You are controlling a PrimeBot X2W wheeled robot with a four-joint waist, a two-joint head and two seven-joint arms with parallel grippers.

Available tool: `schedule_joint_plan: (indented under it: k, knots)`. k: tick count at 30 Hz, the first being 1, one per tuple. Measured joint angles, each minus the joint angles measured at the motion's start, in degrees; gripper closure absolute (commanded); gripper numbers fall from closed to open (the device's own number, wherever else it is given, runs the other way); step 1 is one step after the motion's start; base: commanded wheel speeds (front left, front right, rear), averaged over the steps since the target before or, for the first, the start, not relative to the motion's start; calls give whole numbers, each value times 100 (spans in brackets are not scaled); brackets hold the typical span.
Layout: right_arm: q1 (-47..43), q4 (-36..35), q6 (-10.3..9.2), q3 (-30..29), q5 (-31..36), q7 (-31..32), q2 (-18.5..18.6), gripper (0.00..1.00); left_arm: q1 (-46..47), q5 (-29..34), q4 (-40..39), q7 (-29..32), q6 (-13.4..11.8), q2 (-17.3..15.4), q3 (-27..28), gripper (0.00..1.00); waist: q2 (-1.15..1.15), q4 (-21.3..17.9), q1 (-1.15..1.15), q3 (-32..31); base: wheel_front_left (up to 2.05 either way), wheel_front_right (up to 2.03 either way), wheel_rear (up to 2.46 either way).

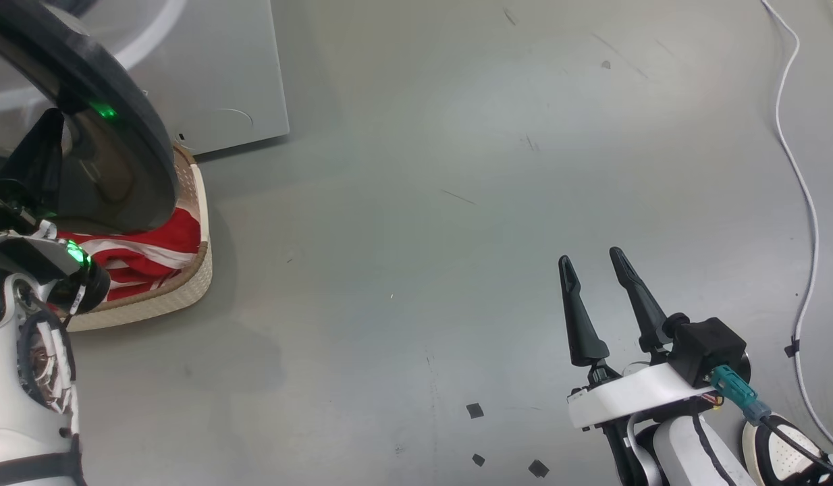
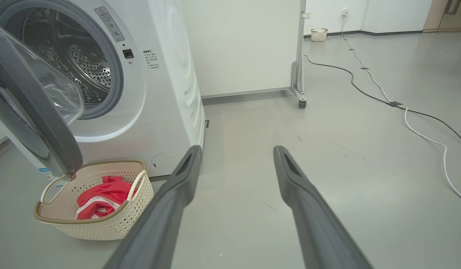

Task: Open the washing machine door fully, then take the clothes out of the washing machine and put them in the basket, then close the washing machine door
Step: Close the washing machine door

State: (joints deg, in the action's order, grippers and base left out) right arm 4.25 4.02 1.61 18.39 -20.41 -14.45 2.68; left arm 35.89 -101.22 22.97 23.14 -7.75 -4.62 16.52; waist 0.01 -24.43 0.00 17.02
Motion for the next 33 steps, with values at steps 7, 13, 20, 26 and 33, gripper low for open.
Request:
schedule_joint_plan:
  k: [7,13,20,26,33]
  knots:
    - [1,-35,-4,0,-76,0,-7,0,96,4,12,-62,0,20,-26,100,0,-156,0,79,0,0,0]
    - [2,-91,-45,-43,-129,0,-11,0,208,24,82,-87,0,101,-176,100,0,-209,0,120,0,0,0]
    - [5,-125,-125,-167,-126,0,-13,0,211,47,270,-45,110,205,-410,100,0,-92,0,48,0,0,0]
    - [22,-119,-123,-222,-87,0,-14,0,126,428,380,38,361,203,-784,100,0,85,0,-88,0,0,0]
    - [26,-105,-116,-338,-11,0,-12,0,-443,1336,391,87,895,127,-1549,100,0,363,0,-306,0,0,0]
